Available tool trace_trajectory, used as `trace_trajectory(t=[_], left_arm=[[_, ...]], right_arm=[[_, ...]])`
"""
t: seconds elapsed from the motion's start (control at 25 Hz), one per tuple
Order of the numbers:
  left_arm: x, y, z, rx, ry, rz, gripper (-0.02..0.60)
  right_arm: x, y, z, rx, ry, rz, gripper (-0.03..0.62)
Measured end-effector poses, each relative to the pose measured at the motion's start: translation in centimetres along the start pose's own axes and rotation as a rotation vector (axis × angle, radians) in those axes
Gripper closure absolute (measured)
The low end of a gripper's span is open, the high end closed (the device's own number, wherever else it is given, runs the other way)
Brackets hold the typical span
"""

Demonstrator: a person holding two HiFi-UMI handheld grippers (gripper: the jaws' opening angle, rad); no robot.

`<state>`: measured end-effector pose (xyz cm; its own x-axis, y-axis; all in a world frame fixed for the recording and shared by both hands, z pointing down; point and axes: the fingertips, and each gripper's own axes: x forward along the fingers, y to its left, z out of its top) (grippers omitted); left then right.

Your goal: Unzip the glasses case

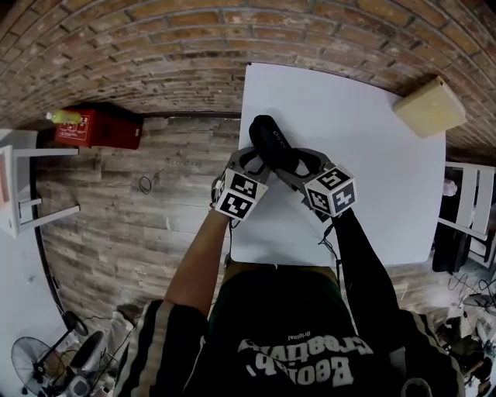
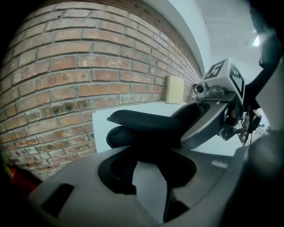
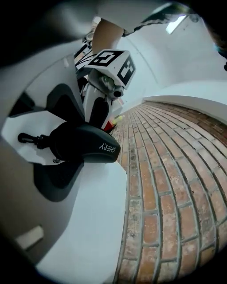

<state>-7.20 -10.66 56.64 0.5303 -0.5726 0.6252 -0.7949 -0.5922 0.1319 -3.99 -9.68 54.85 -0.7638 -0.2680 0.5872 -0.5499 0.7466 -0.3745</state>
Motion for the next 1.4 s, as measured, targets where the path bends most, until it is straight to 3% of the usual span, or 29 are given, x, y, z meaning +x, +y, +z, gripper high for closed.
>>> trace_trajectory(t=[0.36, 0.52, 0.72, 1.0, 1.2, 1.4], left_arm=[[0.9, -0.5, -0.6, 0.016, 0.022, -0.018, 0.466], [0.8, -0.6, -0.4, 0.017, 0.014, -0.018, 0.472], [0.9, -0.6, -0.1, 0.021, 0.0, -0.021, 0.472], [0.9, -0.6, -0.2, 0.004, 0.011, -0.022, 0.479], [1.1, -0.4, -0.3, -0.011, 0.01, -0.016, 0.477], [1.2, -0.4, -0.1, -0.009, -0.007, -0.017, 0.485]], right_arm=[[-2.4, -1.2, 1.6, -0.107, -0.038, -0.132, 0.336], [-4.2, -3.2, 3.0, -0.096, -0.103, -0.233, 0.438], [-4.5, -5.7, 2.8, -0.045, -0.118, -0.295, 0.465], [-4.3, -9.7, 1.3, -0.019, -0.037, -0.434, 0.53], [-3.0, -11.5, -1.6, 0.038, 0.069, -0.472, 0.537], [-3.0, -11.3, -1.4, 0.05, 0.062, -0.462, 0.536]])
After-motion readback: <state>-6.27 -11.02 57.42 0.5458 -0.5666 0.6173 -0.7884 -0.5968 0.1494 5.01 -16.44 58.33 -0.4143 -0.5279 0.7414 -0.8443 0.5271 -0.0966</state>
